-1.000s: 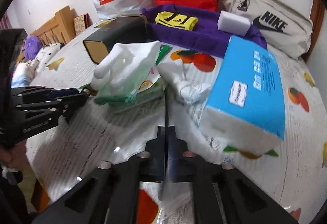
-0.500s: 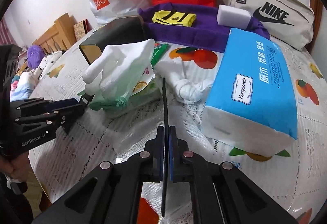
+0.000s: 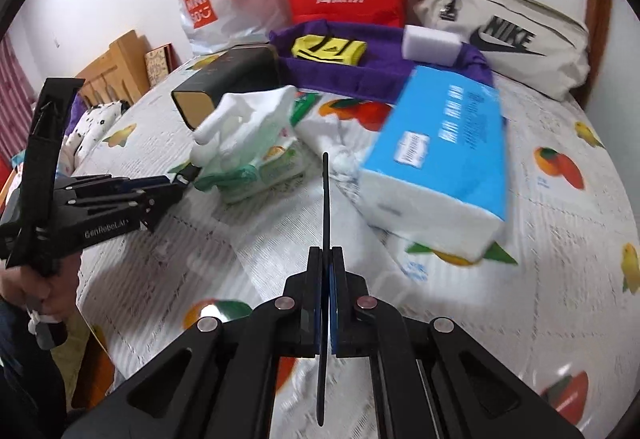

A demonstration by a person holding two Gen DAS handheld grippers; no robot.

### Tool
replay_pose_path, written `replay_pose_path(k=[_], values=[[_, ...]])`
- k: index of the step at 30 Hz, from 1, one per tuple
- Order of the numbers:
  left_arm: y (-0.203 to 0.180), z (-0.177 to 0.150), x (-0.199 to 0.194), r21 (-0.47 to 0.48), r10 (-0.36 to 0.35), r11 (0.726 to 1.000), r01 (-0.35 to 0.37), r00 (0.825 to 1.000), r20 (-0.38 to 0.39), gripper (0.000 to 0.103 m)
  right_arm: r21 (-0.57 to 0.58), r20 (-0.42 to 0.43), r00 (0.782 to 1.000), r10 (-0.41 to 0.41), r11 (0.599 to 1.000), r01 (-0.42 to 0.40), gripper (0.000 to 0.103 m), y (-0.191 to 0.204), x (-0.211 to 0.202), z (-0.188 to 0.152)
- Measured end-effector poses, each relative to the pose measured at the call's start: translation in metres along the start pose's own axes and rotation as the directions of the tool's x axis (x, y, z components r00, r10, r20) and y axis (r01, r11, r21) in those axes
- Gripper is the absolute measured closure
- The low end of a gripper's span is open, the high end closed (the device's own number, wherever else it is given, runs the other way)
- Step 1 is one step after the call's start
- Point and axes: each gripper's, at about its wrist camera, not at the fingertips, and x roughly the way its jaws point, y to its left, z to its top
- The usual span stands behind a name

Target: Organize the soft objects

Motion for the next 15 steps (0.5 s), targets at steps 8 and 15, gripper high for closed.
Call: replay_pose_path(k=[8, 15], values=[[0.007, 0.0, -0.011, -0.012, 0.013, 1.0, -0.012, 1.0, 0.017, 0.083, 0.042, -0.045, 0.999, -0.029, 0.999, 0.031, 0.1, -0.02, 0.007, -0.02], [0.008, 0.004, -0.022, -0.013, 0.017, 1.0, -0.016, 0.999, 0.034, 0.083, 0.06, -0.024, 1.0, -0.012, 0.998, 0.014, 0.1, -0.025, -0.002, -0.022]])
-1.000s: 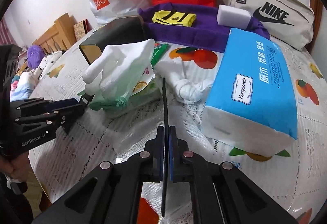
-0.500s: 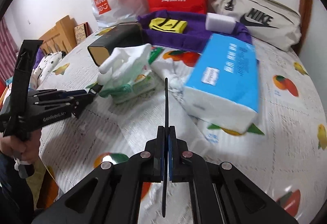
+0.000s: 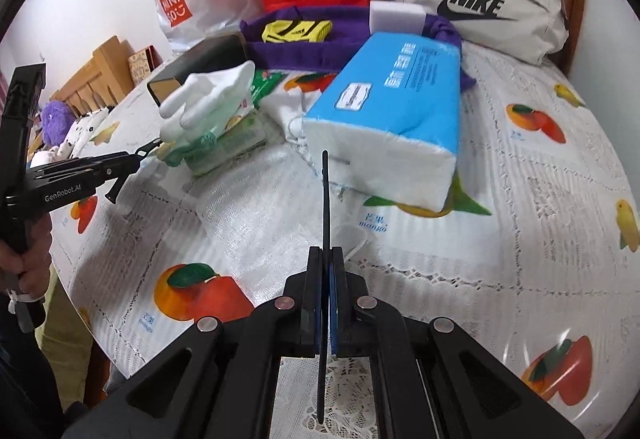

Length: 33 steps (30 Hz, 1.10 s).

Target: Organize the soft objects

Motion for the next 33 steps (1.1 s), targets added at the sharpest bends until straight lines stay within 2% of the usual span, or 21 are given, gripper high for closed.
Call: replay_pose_path(k=[15, 19, 24, 33], values=[[0.026, 0.018, -0.018, -0.052, 0.014, 0.999, -0.012, 0.999, 0.033, 0.083, 0.017, 0.021, 0.999, -0.039, 0.999, 0.038, 0.1, -0.015, -0.028, 0.006], [0.031, 0.029, -0.024, -0.059, 0.018, 0.998, -0.015, 0.999, 0.047, 0.083, 0.009, 0.045, 0.999, -0.021, 1.0, 0.021, 0.1, -0.013, -0.042, 0.01], [0.032, 0.047, -0.028, -0.052, 0.019, 0.999, -0.016, 0.998, 0.059, 0.083, 0.003, 0.082, 0.997, -0.014, 1.0, 0.014, 0.1, -0.011, -0.057, 0.025], [0.036, 0.084, -0.03, -0.052, 0.031, 0.998, -0.027, 0.997, 0.076, 0.083, 0.012, 0.099, 0.995, -0.022, 1.0, 0.021, 0.1, -0.023, -0.054, 0.066]])
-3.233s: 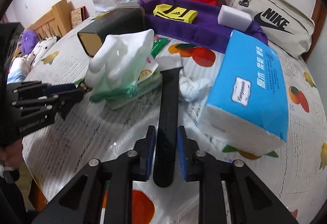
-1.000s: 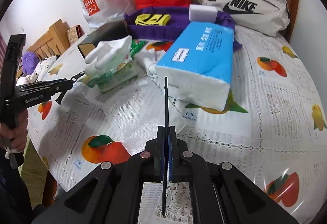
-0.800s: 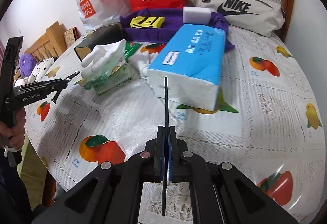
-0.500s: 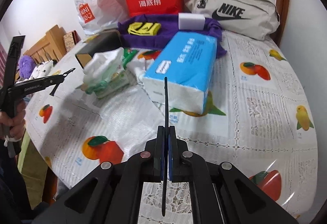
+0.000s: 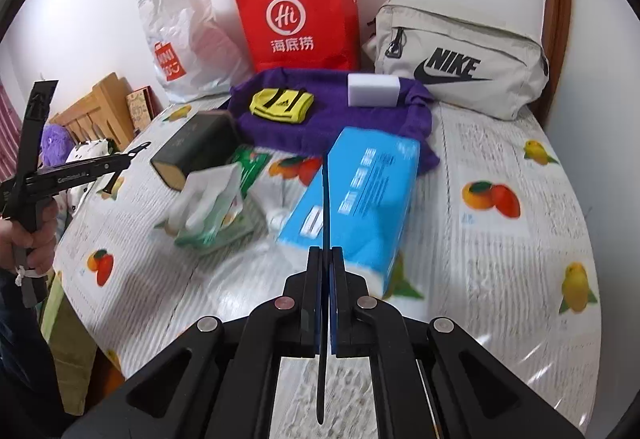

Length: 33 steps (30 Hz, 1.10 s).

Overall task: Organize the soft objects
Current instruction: 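Grasp the dark green tin box with the left tool, then carry the tin box and black strap toward the purple towel with both tools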

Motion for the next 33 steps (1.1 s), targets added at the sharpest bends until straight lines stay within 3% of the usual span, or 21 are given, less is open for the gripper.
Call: replay_pose_path(k=[19, 33], values=[[-0.008, 0.079, 0.044, 0.021, -0.002, 1.0, 0.002, 1.0, -0.006, 0.083, 0.029, 0.018, 1.0, -0.008, 1.0, 0.007, 0.1, -0.03, 0.05, 0.09], [-0.013, 0.123, 0.093, 0.025, -0.04, 0.999, 0.041, 0.999, -0.027, 0.083, 0.032, -0.024, 1.0, -0.013, 0.999, 0.014, 0.1, -0.046, 0.113, 0.144]])
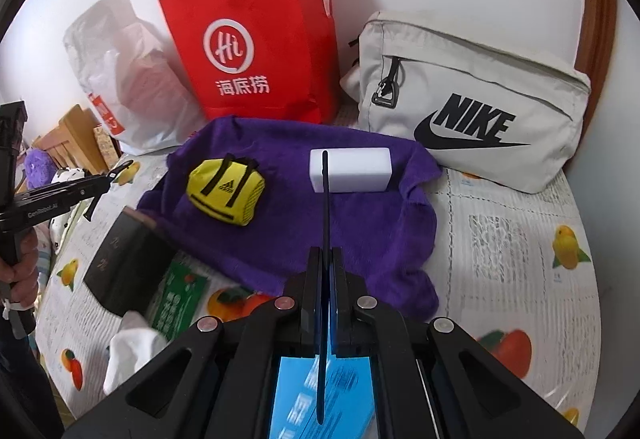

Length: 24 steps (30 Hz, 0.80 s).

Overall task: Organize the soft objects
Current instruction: 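Carry the tin box and black strap toward the purple towel with both tools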

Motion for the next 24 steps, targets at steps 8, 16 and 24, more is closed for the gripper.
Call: replay_pose_path(k=[8, 16, 24], values=[[-0.008, 0.02, 0.029, 0.011, -0.009, 1.0, 0.009, 1.0, -0.022, 0.083, 0.047, -0.052, 0.998, -0.022, 0.999, 0.024, 0.1, -0.018, 0.039, 0.017], [-0.012, 0.033, 0.06, 0.016, -0.013, 1.0, 0.014, 0.999, -0.053, 0.083, 0.079, -0.121, 0.992, -0.025, 0.996, 0.035, 0.1, -0.035, 0.076, 0.021], [-0.013, 0.038, 0.084, 0.007, -0.032, 0.999, 0.032, 0.996, -0.084, 0.083, 0.068, -0.148, 0.989, -0.028, 0.997, 0.038, 0.099, -0.039, 0.095, 0.028]])
